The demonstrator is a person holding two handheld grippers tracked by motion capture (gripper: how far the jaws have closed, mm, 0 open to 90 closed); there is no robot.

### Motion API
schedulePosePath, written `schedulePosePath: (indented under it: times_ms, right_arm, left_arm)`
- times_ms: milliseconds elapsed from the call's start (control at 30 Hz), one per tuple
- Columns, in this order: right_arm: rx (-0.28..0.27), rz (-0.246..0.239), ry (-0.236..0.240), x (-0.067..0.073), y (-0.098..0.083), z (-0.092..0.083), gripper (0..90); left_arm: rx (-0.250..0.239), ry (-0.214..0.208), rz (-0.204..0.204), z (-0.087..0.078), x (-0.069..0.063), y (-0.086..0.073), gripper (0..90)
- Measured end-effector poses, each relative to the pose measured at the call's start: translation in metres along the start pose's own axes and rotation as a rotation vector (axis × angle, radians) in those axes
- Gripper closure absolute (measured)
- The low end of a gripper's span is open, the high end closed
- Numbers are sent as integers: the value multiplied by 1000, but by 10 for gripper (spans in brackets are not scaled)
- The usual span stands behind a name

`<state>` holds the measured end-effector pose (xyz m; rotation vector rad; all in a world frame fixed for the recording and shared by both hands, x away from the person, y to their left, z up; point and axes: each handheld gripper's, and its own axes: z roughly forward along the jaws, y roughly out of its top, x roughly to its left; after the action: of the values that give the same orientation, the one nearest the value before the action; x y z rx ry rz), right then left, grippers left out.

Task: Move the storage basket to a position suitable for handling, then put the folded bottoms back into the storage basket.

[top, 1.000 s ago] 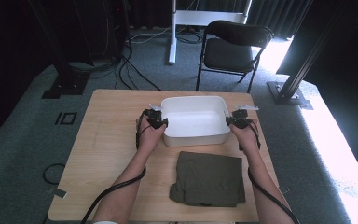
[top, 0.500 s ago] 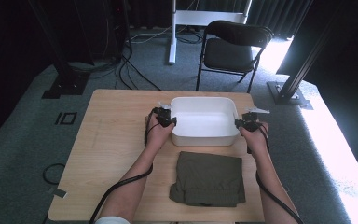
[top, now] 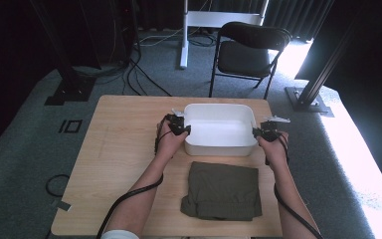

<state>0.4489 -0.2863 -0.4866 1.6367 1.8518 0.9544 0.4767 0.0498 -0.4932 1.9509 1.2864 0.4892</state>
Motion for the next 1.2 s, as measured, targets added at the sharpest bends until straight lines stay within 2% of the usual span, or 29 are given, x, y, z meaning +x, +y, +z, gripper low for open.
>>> schedulePosePath:
  times_ms: [67, 133, 200, 233, 267, 300, 367, 400, 433, 467, 500, 567, 667, 733, 867, 1033, 1133, 1167, 1200]
  right_arm:
    - [-3, 3, 9, -1, 0, 0, 810]
    - [-8, 6, 25, -1, 0, 0, 730]
    - [-30, 1, 54, -3, 2, -1, 625]
    - [-30, 1, 54, -3, 2, -1, 625]
    - [-45, -3, 65, -3, 3, -1, 575]
    - [-66, -23, 121, -2, 5, -1, 446]
    - [-78, -49, 143, -1, 7, -1, 336]
    - [-89, -63, 127, 1, 7, -1, 249]
    - [-95, -73, 124, 1, 7, 0, 213]
    - [-95, -62, 142, 2, 7, 0, 199]
    - [-98, -57, 142, 3, 7, 1, 197]
    - [-115, -77, 140, 3, 6, 0, 156]
    - [-119, -83, 128, 3, 7, -1, 151]
    - [-120, -77, 117, 2, 8, -4, 147]
    - [-119, -76, 124, 2, 10, -11, 147]
    - [-120, -94, 123, 5, 13, -20, 146]
    - [-123, -96, 126, 7, 14, -27, 146]
    - [-127, -96, 131, 8, 14, -30, 146]
    - [-127, -96, 131, 8, 14, -30, 146]
  left_arm:
    - [12, -12, 1, -1, 1, 1, 689]
    - [10, -28, 0, -1, 2, 1, 647]
    - [-3, -42, 16, -1, 3, 1, 599]
    - [-3, -42, 16, -1, 3, 1, 568]
    - [-26, -56, 6, -2, 7, 1, 568]
    - [-33, -62, 0, -2, 8, 1, 454]
    - [-53, -68, -28, -5, 11, 2, 381]
    - [-57, -65, -27, -6, 11, 3, 367]
    - [-72, -49, 12, -11, 12, 5, 340]
    - [-77, -45, 11, -12, 12, 5, 285]
    - [-79, -43, 7, -15, 13, 6, 275]
    - [-83, -32, 40, -21, 13, 7, 188]
    - [-93, -64, 39, -28, 12, 7, 184]
    - [-97, -73, 58, -33, 10, 6, 172]
    - [-98, -111, 58, -41, 8, 3, 172]
    - [-97, -135, 63, -51, 5, 0, 173]
    - [-94, -150, 82, -59, 2, -3, 172]
    - [-73, -160, 108, -63, -1, -5, 172]
    - [-73, -160, 108, -63, -1, -5, 172]
